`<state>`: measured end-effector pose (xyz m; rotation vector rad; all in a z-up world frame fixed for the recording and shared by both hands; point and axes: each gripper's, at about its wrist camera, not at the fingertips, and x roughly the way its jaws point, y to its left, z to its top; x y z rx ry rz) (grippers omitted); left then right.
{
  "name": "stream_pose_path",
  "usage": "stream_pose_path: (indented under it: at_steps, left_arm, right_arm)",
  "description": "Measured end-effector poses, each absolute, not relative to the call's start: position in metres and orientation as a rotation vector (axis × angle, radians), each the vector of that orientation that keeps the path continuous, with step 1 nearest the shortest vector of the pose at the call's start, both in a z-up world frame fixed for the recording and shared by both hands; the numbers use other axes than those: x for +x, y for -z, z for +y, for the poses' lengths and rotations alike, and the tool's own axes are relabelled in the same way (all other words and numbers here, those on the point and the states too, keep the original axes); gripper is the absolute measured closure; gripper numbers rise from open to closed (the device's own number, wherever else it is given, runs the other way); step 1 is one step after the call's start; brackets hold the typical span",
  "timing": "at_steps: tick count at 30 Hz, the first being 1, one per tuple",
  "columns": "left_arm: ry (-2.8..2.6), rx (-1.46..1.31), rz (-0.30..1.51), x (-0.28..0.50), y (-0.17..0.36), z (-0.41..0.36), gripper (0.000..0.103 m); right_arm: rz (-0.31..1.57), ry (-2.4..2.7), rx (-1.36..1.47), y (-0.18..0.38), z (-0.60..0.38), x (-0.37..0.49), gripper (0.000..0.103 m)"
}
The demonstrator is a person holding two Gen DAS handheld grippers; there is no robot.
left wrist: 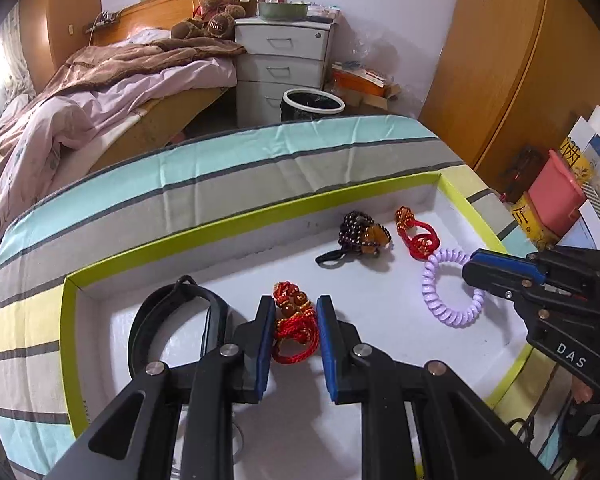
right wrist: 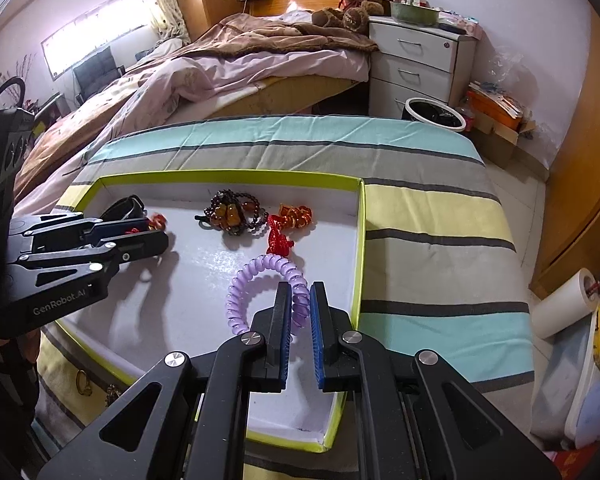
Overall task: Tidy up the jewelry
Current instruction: 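Open the left gripper to drop the red ornament while the right releases the purple coil in the box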
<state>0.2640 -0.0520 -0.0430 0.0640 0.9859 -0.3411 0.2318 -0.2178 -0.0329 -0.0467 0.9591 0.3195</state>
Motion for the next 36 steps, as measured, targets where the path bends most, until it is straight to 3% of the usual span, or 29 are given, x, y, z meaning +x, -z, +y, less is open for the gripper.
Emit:
stream_pose_path:
  at_steps: [8,17,19,23,26,30,36]
  left_arm:
    - [0.342,0.047,0.989,0.264,0.042,-0.050,0.081]
    - [0.345,0.030,0.988,0.263,0.042,-0.048,0.073]
    - [0.345,0.024,0.986,0.262,0.041,-0.047,0.072]
    - [0.353,0.014,0.977,0.259,0.037,-0.045,0.057]
    - [0.361,-0.003,0.964,0.253,0.031,-0.042,0.057]
    - [0.374,-0.015,0.938,0.239,0.020,-0.038,0.057]
    - [0.373,-0.025,0.907,0.210,0.005,-0.028,0.056]
  right_arm:
    - [0.957,-0.327,-0.051,0.032,-0.217,0.232,0.094]
    - [0.949,-0.322,-0.045,0.031,-0.217,0.232,0.092]
    - [0.947,-0.318,-0.046,0.030,-0.217,0.232,0.087]
    - [0.939,-0.321,-0.045,0.026,-0.216,0.230,0.087]
    - [0.922,-0.324,-0.037,0.021,-0.216,0.226,0.085]
    - [0.899,-0.339,-0.012,0.014,-0.218,0.218,0.063]
    - [0.869,-0.368,0.022,0.003,-0.221,0.192,0.062]
